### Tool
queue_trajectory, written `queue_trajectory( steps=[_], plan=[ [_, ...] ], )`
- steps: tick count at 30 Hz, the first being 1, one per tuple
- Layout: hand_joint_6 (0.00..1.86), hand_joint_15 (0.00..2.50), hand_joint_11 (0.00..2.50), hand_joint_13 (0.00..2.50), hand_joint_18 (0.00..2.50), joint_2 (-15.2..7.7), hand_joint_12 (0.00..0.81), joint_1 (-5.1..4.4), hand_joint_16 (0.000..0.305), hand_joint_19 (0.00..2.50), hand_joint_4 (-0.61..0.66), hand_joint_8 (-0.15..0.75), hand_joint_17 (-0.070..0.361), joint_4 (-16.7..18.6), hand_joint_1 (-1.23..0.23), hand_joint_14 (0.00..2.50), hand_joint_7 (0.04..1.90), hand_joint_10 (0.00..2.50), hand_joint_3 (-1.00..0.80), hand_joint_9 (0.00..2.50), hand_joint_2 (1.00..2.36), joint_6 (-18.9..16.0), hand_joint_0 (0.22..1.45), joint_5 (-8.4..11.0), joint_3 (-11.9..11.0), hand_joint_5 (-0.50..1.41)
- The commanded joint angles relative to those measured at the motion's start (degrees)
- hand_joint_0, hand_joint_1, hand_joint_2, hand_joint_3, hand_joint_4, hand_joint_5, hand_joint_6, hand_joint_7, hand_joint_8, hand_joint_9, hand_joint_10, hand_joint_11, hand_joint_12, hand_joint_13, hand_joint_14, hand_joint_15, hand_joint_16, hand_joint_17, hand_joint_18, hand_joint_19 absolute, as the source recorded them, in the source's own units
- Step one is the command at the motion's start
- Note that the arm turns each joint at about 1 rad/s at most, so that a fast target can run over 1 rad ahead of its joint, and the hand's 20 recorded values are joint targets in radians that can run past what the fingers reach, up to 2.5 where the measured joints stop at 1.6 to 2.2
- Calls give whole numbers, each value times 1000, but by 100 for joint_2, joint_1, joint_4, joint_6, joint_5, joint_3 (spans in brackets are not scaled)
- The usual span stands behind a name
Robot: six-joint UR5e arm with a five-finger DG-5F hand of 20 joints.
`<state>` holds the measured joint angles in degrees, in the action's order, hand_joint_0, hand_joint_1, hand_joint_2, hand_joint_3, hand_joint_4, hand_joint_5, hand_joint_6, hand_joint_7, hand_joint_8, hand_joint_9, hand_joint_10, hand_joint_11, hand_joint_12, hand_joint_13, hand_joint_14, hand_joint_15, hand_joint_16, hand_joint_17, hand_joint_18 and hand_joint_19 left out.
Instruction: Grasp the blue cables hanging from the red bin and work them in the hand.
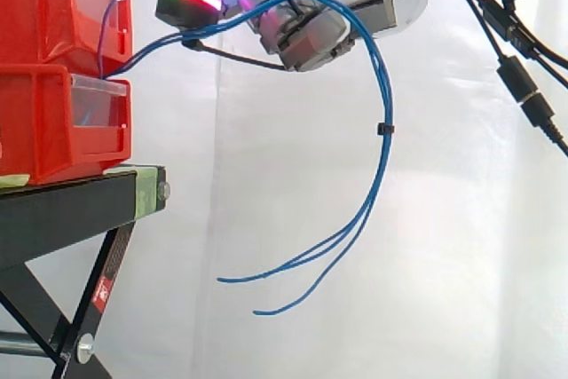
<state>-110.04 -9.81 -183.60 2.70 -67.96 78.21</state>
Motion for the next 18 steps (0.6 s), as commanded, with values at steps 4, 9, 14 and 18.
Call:
queue_trajectory(
  steps=[4, 9, 14, 18],
  plan=[
    [777, 1572, 2500, 671, 1285, 0, 452, -57, 48, 1675, 217, 405, 108, 0, -739, 2500, 1201, 2500, -350, 418, 1019, -16, 902, 37, -7, 245],
    [801, 1570, 2500, 674, 1285, 0, 458, -74, 48, 1686, 216, 403, 107, 17, -732, 2500, 1214, 2500, -328, 412, 1020, 28, 905, 29, -7, 233],
    [859, 1575, 2500, 672, 1285, 0, 457, -101, 47, 1688, 227, 398, 106, 17, -725, 2500, 1202, 2500, -323, 407, 1020, 107, 907, 20, -7, 209],
    [874, 1550, 2500, 663, 1283, 0, 457, -101, 48, 1697, 237, 397, 107, 17, -722, 2500, 1205, 2500, -317, 395, 1020, 134, 907, 2, -7, 201]
  ],
)
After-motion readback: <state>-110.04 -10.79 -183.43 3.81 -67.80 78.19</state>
